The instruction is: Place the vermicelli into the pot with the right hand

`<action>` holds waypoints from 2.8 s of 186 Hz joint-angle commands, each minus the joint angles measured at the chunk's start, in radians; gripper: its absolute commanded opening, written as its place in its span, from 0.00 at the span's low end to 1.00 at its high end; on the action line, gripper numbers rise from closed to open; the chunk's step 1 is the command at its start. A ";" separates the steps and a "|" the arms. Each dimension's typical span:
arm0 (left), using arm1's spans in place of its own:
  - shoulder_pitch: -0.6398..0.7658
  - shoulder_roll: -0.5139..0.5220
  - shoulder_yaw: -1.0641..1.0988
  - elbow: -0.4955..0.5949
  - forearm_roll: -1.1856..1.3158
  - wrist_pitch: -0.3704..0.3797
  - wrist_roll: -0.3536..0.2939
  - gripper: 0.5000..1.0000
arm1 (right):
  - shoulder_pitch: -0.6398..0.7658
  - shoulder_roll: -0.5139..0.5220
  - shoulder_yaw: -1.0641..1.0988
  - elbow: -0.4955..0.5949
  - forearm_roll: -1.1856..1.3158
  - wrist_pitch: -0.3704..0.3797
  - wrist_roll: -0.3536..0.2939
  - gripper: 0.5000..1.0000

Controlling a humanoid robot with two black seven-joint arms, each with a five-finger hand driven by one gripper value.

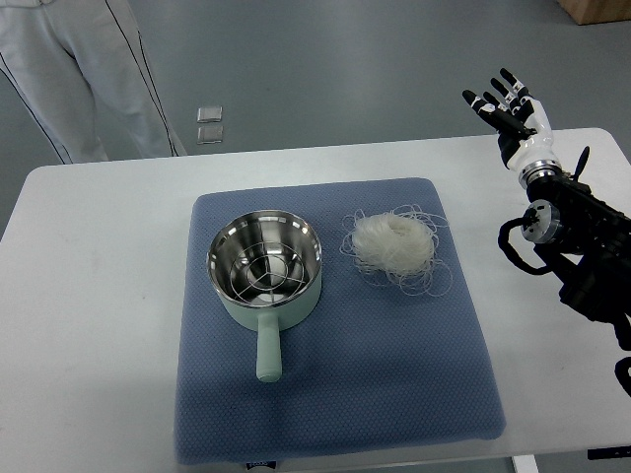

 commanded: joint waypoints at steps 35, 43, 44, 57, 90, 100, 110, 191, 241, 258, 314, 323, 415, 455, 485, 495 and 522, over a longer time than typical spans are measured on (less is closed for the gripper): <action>0.000 0.000 0.000 0.000 0.000 0.000 0.000 1.00 | 0.002 -0.048 -0.022 0.032 -0.014 0.012 -0.008 0.81; 0.000 0.000 0.000 0.000 0.000 0.000 0.000 1.00 | 0.003 -0.062 -0.028 0.042 -0.028 0.013 -0.008 0.81; 0.000 0.000 0.000 0.000 0.000 0.000 0.000 1.00 | 0.003 -0.065 -0.031 0.046 -0.034 0.013 -0.008 0.80; 0.000 0.000 0.000 0.000 0.000 0.000 0.000 1.00 | 0.010 -0.073 -0.046 0.059 -0.098 0.015 -0.008 0.81; 0.000 0.000 0.000 0.000 0.000 0.000 0.000 1.00 | 0.023 -0.092 -0.081 0.121 -0.377 0.018 -0.008 0.80; 0.000 0.000 -0.002 0.000 0.000 0.000 0.000 1.00 | 0.022 -0.111 -0.083 0.144 -0.452 0.036 -0.008 0.80; 0.000 0.000 0.000 0.000 0.000 0.000 0.000 1.00 | 0.022 -0.126 -0.094 0.164 -0.529 0.067 -0.008 0.80; 0.000 0.000 -0.002 0.000 0.000 0.000 0.000 1.00 | 0.109 -0.247 -0.193 0.277 -1.068 0.293 0.001 0.80; 0.000 0.000 -0.002 0.000 0.000 0.000 0.000 1.00 | 0.195 -0.295 -0.285 0.388 -1.338 0.352 0.016 0.81; 0.000 0.000 -0.002 0.000 0.000 0.000 0.000 1.00 | 0.217 -0.312 -0.319 0.400 -1.377 0.362 0.027 0.80; 0.000 0.000 -0.002 0.000 0.000 0.000 0.000 1.00 | 0.184 -0.341 -0.410 0.441 -1.454 0.349 0.038 0.80; 0.000 0.000 -0.002 0.000 0.000 0.000 0.000 1.00 | 0.171 -0.341 -0.410 0.441 -1.454 0.345 0.038 0.80; 0.000 0.000 -0.002 0.000 0.000 0.000 0.000 1.00 | 0.057 -0.298 -0.411 0.426 -1.479 0.262 0.028 0.80; 0.000 0.000 -0.002 0.000 0.000 0.000 0.000 1.00 | 0.046 -0.281 -0.411 0.388 -1.479 0.217 -0.008 0.80; 0.000 0.000 -0.002 0.000 0.000 0.000 0.000 1.00 | 0.043 -0.280 -0.410 0.385 -1.479 0.202 -0.031 0.79; 0.000 0.000 -0.002 0.000 0.000 0.000 0.000 1.00 | 0.043 -0.280 -0.410 0.385 -1.479 0.202 -0.041 0.78; 0.000 0.000 -0.002 0.000 0.000 0.000 0.000 1.00 | 0.042 -0.261 -0.410 0.380 -1.479 0.202 -0.064 0.62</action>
